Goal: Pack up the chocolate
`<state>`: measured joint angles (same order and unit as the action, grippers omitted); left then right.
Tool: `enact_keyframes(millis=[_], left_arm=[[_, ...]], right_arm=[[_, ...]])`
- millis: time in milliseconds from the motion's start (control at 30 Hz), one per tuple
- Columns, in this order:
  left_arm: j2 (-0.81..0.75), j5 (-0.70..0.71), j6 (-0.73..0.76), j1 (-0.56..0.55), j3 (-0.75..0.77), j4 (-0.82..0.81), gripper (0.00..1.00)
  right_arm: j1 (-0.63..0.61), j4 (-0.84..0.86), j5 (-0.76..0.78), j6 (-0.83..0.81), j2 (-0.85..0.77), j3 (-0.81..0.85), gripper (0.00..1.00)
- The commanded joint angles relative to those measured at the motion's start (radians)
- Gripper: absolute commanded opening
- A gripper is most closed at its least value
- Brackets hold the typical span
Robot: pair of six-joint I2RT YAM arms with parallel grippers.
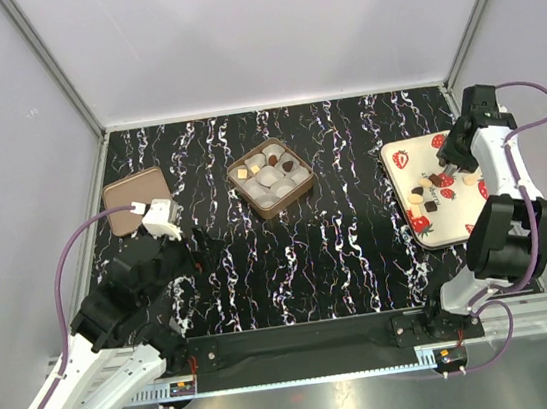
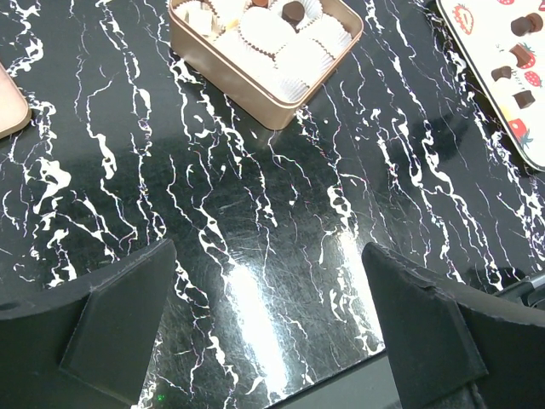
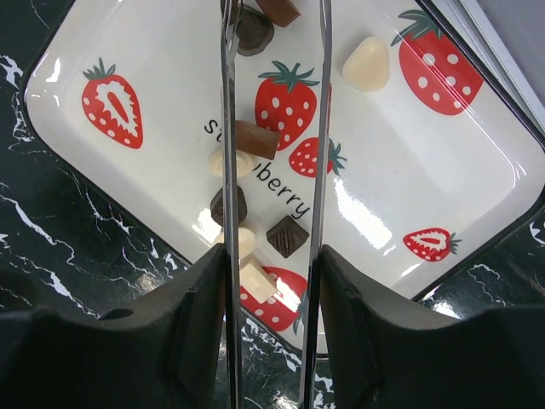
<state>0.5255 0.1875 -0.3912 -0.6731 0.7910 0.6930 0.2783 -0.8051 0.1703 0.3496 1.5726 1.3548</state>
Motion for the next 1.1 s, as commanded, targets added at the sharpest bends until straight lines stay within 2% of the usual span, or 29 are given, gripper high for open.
enact_keyframes(millis=[0, 467, 900, 1067], left_arm=[[-0.004, -0.029, 0.015, 0.000, -0.007, -0.058, 0.99], [-0.012, -0.039, 0.020, 0.000, -0.009, -0.062, 0.99], [-0.004, -0.033, 0.020, 0.000, -0.007, -0.061, 0.99], [-0.002, -0.031, 0.020, 0.001, -0.007, -0.061, 0.99]], right_arm=[[0.012, 0.061, -0.002, -0.021, 0.012, -0.013, 0.51], [0.042, 0.136, -0.081, -0.023, 0.082, -0.029, 0.51], [0.042, 0.152, -0.129, -0.014, 0.060, -0.056, 0.34], [0.044, 0.071, -0.103, -0.011, 0.070, -0.008, 0.37]])
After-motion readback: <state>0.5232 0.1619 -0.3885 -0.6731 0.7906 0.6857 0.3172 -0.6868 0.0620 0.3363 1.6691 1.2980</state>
